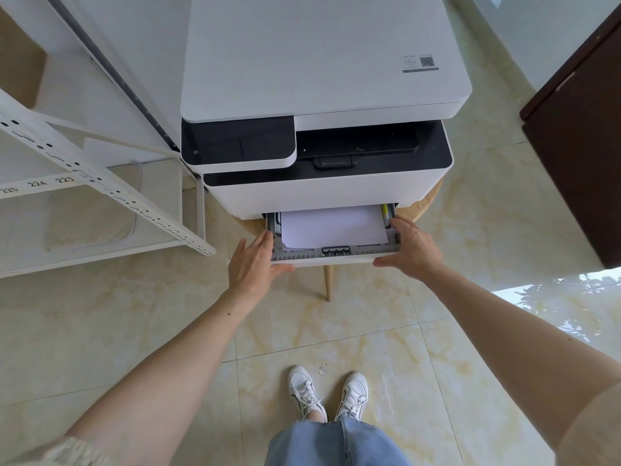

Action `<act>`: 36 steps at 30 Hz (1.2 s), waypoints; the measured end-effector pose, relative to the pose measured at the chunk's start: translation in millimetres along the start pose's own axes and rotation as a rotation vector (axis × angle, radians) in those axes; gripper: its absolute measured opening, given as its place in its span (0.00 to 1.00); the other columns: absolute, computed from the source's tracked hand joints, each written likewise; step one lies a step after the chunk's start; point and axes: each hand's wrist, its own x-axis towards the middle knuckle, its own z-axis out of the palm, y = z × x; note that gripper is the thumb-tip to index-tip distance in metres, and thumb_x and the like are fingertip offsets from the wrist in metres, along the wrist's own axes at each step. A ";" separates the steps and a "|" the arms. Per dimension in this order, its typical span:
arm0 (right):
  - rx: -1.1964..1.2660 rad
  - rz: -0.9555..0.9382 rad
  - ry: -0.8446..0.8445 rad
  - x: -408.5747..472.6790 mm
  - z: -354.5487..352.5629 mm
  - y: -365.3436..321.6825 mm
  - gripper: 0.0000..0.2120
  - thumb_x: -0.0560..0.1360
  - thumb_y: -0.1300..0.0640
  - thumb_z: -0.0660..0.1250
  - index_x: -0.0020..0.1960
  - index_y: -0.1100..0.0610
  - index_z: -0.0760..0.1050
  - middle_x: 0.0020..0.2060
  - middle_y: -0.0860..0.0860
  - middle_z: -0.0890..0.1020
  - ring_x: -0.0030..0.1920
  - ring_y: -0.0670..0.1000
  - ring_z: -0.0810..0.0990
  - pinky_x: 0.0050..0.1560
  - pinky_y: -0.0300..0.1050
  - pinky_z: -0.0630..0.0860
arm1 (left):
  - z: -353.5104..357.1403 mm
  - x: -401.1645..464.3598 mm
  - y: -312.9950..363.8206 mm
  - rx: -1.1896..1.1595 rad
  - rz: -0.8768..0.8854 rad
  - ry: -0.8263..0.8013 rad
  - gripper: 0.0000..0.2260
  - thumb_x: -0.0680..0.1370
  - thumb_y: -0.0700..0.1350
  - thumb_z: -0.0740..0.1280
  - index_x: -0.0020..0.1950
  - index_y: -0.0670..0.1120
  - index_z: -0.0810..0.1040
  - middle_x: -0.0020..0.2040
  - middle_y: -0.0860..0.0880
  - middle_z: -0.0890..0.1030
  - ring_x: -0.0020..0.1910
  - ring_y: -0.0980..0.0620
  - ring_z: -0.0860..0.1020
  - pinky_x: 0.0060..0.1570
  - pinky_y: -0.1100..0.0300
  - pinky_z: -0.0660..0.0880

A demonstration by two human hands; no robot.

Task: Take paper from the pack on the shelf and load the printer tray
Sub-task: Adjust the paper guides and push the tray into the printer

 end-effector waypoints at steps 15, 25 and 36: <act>-0.162 0.034 0.429 16.9 7.9 -2.3 0.37 0.54 0.36 0.79 0.53 0.55 0.70 0.52 0.53 0.76 0.53 0.56 0.73 0.59 0.51 0.67 | -2.4 22.5 4.5 -0.221 -0.211 0.376 0.37 0.57 0.57 0.82 0.57 0.40 0.74 0.52 0.42 0.80 0.49 0.40 0.77 0.48 0.49 0.75; 0.076 0.185 0.283 30.7 7.5 12.2 0.71 0.47 0.34 0.80 0.76 0.55 0.41 0.74 0.58 0.59 0.72 0.60 0.61 0.69 0.59 0.64 | 2.5 28.1 -11.8 -0.414 -0.383 0.369 0.61 0.49 0.63 0.81 0.72 0.39 0.56 0.69 0.39 0.66 0.66 0.39 0.68 0.60 0.45 0.73; 0.135 0.170 0.423 52.0 7.7 23.2 0.55 0.48 0.34 0.80 0.64 0.55 0.59 0.59 0.55 0.75 0.59 0.59 0.74 0.60 0.59 0.72 | 9.6 43.1 -19.0 -0.570 -0.364 0.543 0.56 0.51 0.59 0.82 0.70 0.43 0.58 0.66 0.44 0.68 0.65 0.44 0.67 0.64 0.51 0.70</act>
